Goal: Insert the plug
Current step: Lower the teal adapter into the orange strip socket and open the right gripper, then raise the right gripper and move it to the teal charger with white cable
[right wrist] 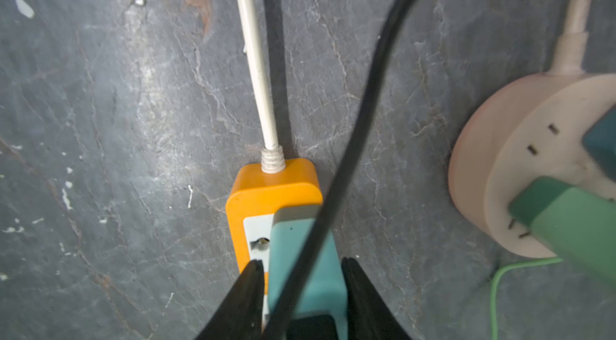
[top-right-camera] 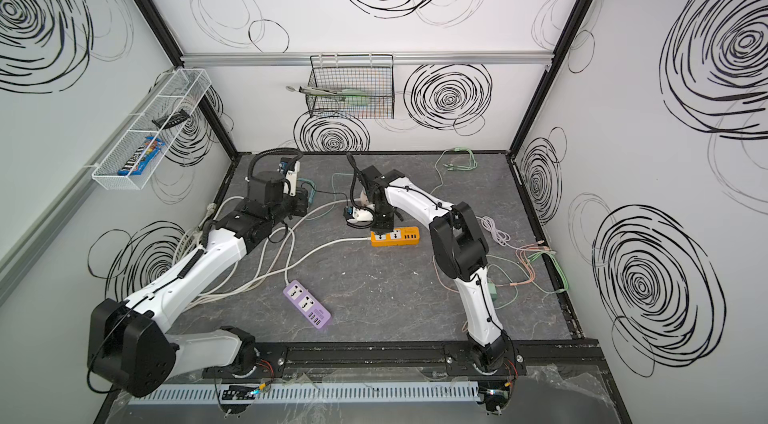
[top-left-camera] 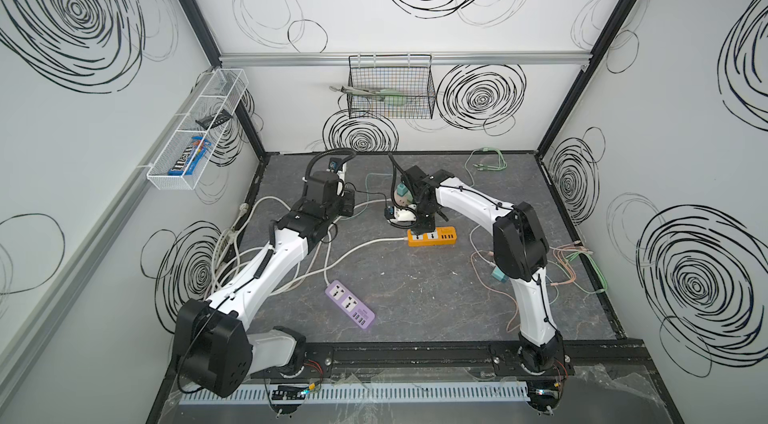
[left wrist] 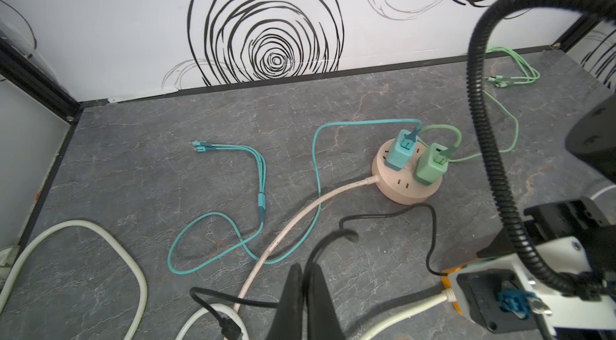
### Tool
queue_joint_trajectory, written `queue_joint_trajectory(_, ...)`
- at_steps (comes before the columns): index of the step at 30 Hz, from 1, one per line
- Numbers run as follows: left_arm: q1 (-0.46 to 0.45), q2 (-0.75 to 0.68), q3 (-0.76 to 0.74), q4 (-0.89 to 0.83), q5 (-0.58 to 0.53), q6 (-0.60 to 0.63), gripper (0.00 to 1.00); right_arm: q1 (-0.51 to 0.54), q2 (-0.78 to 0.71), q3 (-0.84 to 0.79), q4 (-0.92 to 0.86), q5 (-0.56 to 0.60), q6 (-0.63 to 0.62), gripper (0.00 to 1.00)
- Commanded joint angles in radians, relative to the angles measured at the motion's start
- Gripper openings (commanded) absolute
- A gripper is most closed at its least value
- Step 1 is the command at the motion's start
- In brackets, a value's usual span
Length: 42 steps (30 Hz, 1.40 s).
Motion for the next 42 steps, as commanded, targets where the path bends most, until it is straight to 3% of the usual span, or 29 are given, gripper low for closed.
queue_joint_trajectory(1, 0.021, 0.004, 0.003, 0.014, -0.047, 0.000, 0.00, -0.011, -0.095, -0.014, 0.036, -0.050, 0.056, 0.59)
queue_joint_trajectory(3, 0.030, 0.005, 0.003, 0.015, -0.046, -0.002, 0.00, -0.016, -0.153, -0.063, 0.077, -0.036, 0.071, 0.71)
queue_joint_trajectory(8, 0.035, 0.017, 0.003, 0.014, -0.050, 0.001, 0.00, -0.022, -0.296, -0.229, 0.199, 0.009, 0.084, 0.85)
queue_joint_trajectory(9, 0.035, 0.020, 0.005, 0.013, -0.052, 0.004, 0.00, -0.024, -0.320, -0.253, 0.221, 0.014, 0.087, 1.00)
queue_joint_trajectory(18, 0.034, 0.078, 0.014, 0.011, -0.006, 0.000, 0.00, -0.047, -0.660, -0.588, 0.653, -0.009, 0.237, 0.97)
queue_joint_trajectory(23, 0.031, 0.130, 0.035, 0.001, 0.035, -0.017, 0.00, -0.059, -0.923, -0.897, 1.113, 0.137, 0.436, 0.97)
queue_joint_trajectory(25, 0.031, 0.153, 0.047, -0.002, 0.052, -0.026, 0.00, -0.076, -1.006, -0.972, 1.212, 0.211, 0.555, 0.97)
queue_joint_trajectory(31, 0.031, 0.238, 0.119, -0.054, 0.052, 0.003, 0.00, -0.217, -1.108, -1.001, 1.122, 0.322, 0.860, 0.97)
queue_joint_trajectory(36, 0.028, 0.332, 0.218, -0.142, -0.055, 0.024, 0.00, -0.288, -1.126, -1.006, 1.073, 0.321, 0.927, 0.97)
queue_joint_trajectory(37, 0.028, 0.349, 0.236, -0.160, -0.099, 0.015, 0.17, -0.294, -1.134, -1.017, 1.084, 0.320, 0.935, 0.97)
queue_joint_trajectory(38, 0.028, 0.356, 0.244, -0.168, -0.140, 0.004, 0.42, -0.299, -1.143, -1.028, 1.099, 0.320, 0.947, 0.97)
queue_joint_trajectory(40, 0.028, 0.349, 0.243, -0.168, -0.196, -0.015, 0.77, -0.314, -1.160, -1.043, 1.117, 0.304, 0.981, 0.97)
queue_joint_trajectory(42, 0.028, 0.325, 0.228, -0.155, -0.218, -0.028, 0.93, -0.335, -1.170, -1.055, 1.124, 0.258, 1.016, 0.97)
